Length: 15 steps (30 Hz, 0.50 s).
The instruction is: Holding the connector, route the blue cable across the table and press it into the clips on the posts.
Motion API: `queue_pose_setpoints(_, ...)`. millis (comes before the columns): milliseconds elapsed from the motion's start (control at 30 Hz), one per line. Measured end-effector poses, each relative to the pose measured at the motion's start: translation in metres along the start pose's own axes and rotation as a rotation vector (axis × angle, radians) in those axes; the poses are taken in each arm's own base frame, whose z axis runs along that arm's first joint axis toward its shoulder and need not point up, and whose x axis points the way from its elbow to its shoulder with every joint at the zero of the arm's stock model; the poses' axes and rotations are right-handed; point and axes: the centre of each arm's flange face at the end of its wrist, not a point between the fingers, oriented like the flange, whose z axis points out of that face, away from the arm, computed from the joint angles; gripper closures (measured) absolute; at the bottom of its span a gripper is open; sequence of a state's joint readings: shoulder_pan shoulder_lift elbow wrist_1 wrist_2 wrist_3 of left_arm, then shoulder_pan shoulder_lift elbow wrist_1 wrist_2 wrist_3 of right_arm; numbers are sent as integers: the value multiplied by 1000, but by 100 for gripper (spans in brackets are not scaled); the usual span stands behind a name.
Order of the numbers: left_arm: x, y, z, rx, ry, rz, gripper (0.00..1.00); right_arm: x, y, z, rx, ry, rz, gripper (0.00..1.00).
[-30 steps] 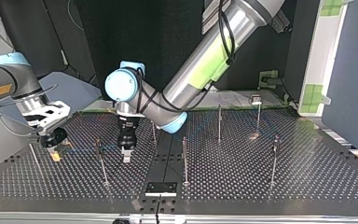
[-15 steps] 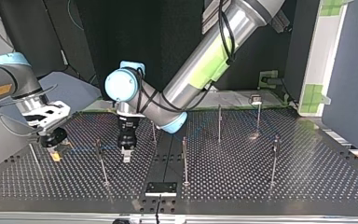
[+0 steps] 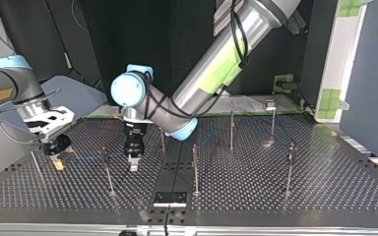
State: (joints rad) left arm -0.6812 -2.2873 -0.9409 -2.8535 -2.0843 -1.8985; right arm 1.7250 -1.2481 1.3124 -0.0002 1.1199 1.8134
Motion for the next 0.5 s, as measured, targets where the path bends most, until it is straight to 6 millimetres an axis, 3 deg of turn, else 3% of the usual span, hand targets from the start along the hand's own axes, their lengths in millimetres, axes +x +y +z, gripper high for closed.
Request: queue_pose_setpoints(500,-2,9,6,-10,4,8,0,0,0,0,0,0,0,100)
